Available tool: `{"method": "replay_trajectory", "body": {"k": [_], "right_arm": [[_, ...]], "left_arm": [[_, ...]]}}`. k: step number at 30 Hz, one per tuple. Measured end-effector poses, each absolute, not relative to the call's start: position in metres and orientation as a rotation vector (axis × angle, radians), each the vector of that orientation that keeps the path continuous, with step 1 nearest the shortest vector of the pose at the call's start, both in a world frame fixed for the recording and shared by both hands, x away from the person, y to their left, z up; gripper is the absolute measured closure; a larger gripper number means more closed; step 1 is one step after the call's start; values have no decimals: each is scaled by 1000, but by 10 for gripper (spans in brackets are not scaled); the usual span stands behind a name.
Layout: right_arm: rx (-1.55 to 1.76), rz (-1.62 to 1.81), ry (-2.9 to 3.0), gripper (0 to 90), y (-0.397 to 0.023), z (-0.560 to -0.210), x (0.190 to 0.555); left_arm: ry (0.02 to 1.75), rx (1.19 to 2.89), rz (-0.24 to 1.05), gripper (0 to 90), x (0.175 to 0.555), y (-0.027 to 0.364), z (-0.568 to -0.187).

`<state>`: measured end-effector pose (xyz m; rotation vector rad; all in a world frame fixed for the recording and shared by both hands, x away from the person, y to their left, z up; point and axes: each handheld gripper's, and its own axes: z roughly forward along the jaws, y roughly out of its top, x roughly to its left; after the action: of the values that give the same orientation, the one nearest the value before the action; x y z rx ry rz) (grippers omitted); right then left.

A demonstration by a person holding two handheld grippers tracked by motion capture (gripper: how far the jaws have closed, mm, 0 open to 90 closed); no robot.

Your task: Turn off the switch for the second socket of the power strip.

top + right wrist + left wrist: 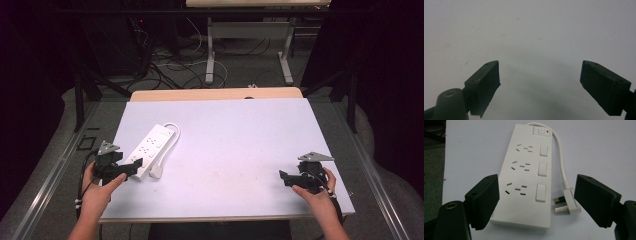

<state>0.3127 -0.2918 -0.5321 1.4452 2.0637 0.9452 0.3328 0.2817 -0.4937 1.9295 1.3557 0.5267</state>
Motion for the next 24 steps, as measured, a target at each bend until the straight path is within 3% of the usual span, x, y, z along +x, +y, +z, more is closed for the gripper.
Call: {"method": "replay_trajectory", "body": {"k": [24], "right_arm": [[1452,940,2073,161,-291,-533,313]], "left_arm": [[1378,1894,451,269,354,281,-474]]}}
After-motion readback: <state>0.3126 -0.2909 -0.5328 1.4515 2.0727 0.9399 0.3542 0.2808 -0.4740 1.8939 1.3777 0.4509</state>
